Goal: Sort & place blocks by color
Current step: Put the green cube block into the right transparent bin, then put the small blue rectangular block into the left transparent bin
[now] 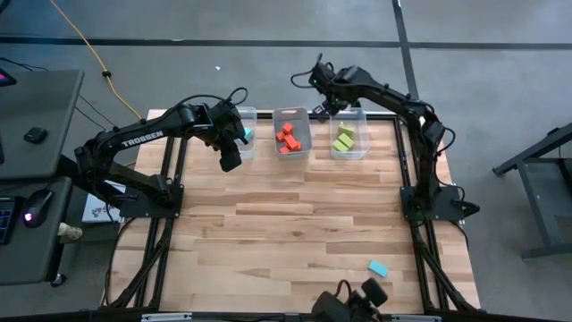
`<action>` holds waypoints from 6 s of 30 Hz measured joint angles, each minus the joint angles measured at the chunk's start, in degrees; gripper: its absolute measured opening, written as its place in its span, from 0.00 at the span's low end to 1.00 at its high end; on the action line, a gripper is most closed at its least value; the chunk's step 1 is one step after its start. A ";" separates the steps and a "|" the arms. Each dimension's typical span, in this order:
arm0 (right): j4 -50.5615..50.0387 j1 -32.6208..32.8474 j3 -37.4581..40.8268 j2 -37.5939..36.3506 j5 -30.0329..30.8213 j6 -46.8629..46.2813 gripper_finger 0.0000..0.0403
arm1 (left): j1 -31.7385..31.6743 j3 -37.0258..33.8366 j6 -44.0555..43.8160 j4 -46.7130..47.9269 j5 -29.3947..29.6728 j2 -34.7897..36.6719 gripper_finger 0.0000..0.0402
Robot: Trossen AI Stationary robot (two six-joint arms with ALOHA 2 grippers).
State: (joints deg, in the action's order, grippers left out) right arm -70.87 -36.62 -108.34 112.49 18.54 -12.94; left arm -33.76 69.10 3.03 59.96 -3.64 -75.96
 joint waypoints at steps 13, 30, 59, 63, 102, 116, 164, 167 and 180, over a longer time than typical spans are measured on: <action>4.46 -0.11 11.54 -0.53 -4.11 -1.18 0.26 | -0.17 0.00 0.17 -0.11 0.44 0.00 0.29; 11.00 -3.19 26.48 -4.14 -11.27 -2.68 0.26 | -4.35 0.00 0.20 -1.24 0.46 0.00 0.29; 11.70 -5.39 27.54 -4.16 -14.99 1.45 0.39 | -4.90 0.00 0.06 -4.53 0.46 0.00 0.29; 11.73 -5.53 27.39 -4.16 -14.94 2.59 0.39 | -4.90 0.00 0.04 -4.55 0.46 0.00 0.29; -12.90 16.67 13.64 -4.16 -17.00 -16.91 0.39 | -4.83 0.00 -1.32 -7.18 0.46 0.00 0.29; -19.13 30.34 13.64 -4.26 -19.57 -24.33 0.41 | -4.83 0.00 2.76 -7.08 0.44 0.00 0.29; -11.33 55.83 38.69 -44.25 -5.63 -54.49 0.43 | -4.84 0.00 -0.94 -7.50 0.21 0.00 0.29; -10.56 57.84 41.41 -46.29 -6.58 -56.07 0.43 | -4.83 0.00 -1.36 -7.50 0.22 0.00 0.29; 6.17 64.16 55.29 -47.26 -22.69 -55.65 0.54 | -4.84 0.00 -4.45 -7.54 0.22 0.00 0.29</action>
State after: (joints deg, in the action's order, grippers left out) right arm -64.71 27.54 -53.05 65.23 -4.14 -68.59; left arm -38.60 69.10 -1.42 52.42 -3.42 -75.96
